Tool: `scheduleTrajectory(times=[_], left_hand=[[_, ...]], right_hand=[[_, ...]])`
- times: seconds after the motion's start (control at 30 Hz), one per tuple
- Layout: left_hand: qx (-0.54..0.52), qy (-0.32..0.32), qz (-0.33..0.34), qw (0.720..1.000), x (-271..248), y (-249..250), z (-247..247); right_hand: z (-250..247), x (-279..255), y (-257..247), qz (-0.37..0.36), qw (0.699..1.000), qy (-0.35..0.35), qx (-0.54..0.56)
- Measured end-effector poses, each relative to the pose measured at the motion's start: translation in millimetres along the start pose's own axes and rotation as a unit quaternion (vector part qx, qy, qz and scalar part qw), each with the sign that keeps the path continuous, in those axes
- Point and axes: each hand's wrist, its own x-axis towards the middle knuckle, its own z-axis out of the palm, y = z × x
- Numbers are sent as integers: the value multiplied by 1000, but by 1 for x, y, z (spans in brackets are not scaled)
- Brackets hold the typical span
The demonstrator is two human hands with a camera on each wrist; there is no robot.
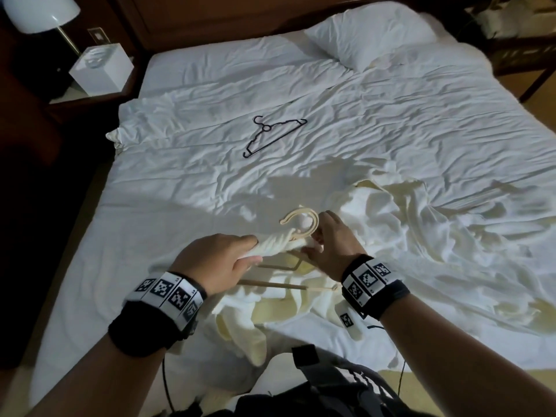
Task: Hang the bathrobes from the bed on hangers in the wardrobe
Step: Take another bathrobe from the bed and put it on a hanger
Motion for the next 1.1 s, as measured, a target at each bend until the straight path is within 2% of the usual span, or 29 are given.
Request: scheduleTrajectory(times=[0.07, 0.17, 0.23, 0.33, 0.4, 0.5, 0.6, 0.67, 0.73, 0.8, 0.87, 0.93, 1.03, 1.1], left_hand=[[12, 11, 10, 1000, -7, -1, 1], [50, 42, -13, 998, -14, -10, -2], [76, 46, -41, 995, -18, -17, -2], [96, 42, -86, 991, -21, -19, 5], [90, 44, -120, 988, -20, -15, 6], [81, 66, -172, 979, -19, -17, -4], [61, 100, -140, 983, -26, -18, -24], [49, 89, -115, 988, -24, -5, -42], [-10, 79, -118, 990, -17, 8, -60], [-84, 111, -119, 983, -10, 16, -78], [-85, 165, -97, 978, -8, 20, -90], [-33, 189, -84, 978, -10, 18, -90], [73, 184, -96, 976, -18, 15, -74], [104, 186, -121, 970, -27, 18, -58]], right_hand=[[6, -1, 10, 54, 996, -49, -48], [-1, -5, 33, 167, 970, -120, -128], [-10, -9, 46, 206, 958, -119, -163], [-22, -3, 52, 220, 959, -64, -164], [-27, 2, 46, 210, 967, -20, -146], [-33, 6, 32, 143, 978, 18, -151], [-54, 19, 34, 97, 975, 39, -195], [-75, 38, 42, 92, 971, 40, -216], [-94, 61, 46, 68, 967, 46, -243], [-113, 83, 45, 16, 958, 74, -276], [-130, 102, 44, -37, 954, 91, -284], [-139, 106, 43, -53, 962, 53, -264], [-138, 91, 55, -35, 975, -22, -218], [-136, 73, 58, -17, 983, -42, -178]])
